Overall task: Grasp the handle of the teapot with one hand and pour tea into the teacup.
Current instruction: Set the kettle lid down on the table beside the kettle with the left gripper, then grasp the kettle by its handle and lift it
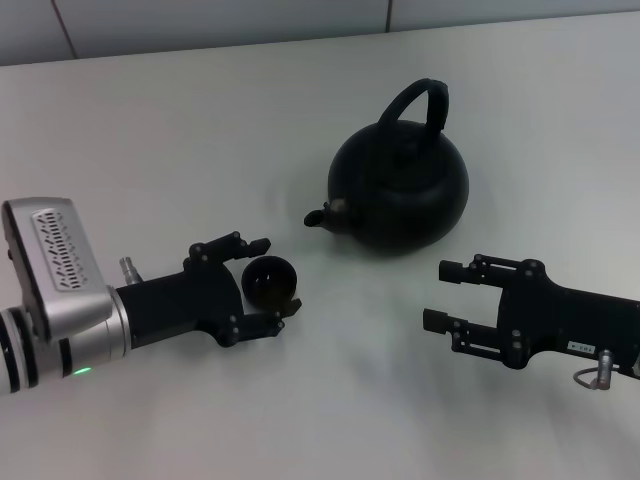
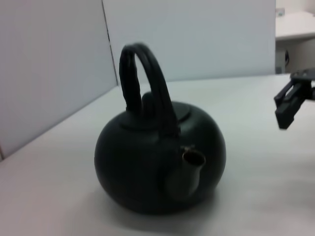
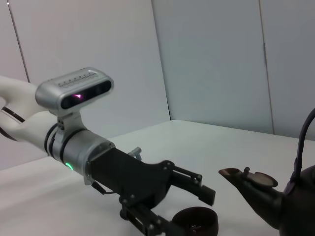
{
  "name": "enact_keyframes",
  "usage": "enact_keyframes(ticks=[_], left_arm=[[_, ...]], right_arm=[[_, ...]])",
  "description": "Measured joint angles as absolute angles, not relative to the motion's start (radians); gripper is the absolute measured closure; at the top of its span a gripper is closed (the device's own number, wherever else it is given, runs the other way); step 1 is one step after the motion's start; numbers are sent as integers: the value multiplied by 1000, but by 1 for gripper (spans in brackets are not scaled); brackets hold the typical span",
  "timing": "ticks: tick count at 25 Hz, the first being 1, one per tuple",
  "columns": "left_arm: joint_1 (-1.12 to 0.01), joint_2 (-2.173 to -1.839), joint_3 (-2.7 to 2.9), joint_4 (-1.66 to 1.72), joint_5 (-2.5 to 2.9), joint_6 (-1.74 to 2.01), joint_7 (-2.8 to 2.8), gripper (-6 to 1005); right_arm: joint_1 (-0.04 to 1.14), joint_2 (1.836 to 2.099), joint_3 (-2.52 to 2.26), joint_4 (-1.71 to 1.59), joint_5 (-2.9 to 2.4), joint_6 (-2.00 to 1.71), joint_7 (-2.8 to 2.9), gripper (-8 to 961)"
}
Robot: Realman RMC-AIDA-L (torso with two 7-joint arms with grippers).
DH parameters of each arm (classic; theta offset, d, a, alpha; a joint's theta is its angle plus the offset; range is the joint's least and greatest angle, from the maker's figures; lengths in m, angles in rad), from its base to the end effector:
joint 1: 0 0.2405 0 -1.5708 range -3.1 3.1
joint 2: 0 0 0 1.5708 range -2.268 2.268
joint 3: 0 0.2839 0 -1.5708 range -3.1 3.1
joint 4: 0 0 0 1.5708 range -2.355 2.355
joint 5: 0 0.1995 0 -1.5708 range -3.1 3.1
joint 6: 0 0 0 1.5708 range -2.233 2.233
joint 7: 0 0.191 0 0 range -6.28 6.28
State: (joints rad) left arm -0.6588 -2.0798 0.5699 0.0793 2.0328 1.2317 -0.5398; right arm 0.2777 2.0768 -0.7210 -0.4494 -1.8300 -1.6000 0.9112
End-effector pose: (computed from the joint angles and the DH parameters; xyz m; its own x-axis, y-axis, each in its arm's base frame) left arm -0.2652 0.3366 -0.1482 0.9271 -0.0191 0.3744 0.1164 -0.9347 -0.3359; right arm 0.3156 0.2617 -0.0722 0.7680 -0.2182 -0.6022 -0.4394 -0.8635 -0.2475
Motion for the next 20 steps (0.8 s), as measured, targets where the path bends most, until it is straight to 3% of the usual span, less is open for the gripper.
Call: enact_keyframes(ticks=[9, 15, 20], left_arm=[[-562, -2066, 534, 216, 2026, 1453, -599, 188], [-398, -2057, 530, 442, 2026, 1679, -751, 188], [-296, -2030, 525, 518, 2020, 1765, -786, 188]], right_arm=[[277, 2075, -720, -449, -1830, -1600, 913, 316], [276, 2076, -719, -449, -1830, -1600, 913, 316], [272, 2076, -719, -450, -1830, -1605, 913, 317]])
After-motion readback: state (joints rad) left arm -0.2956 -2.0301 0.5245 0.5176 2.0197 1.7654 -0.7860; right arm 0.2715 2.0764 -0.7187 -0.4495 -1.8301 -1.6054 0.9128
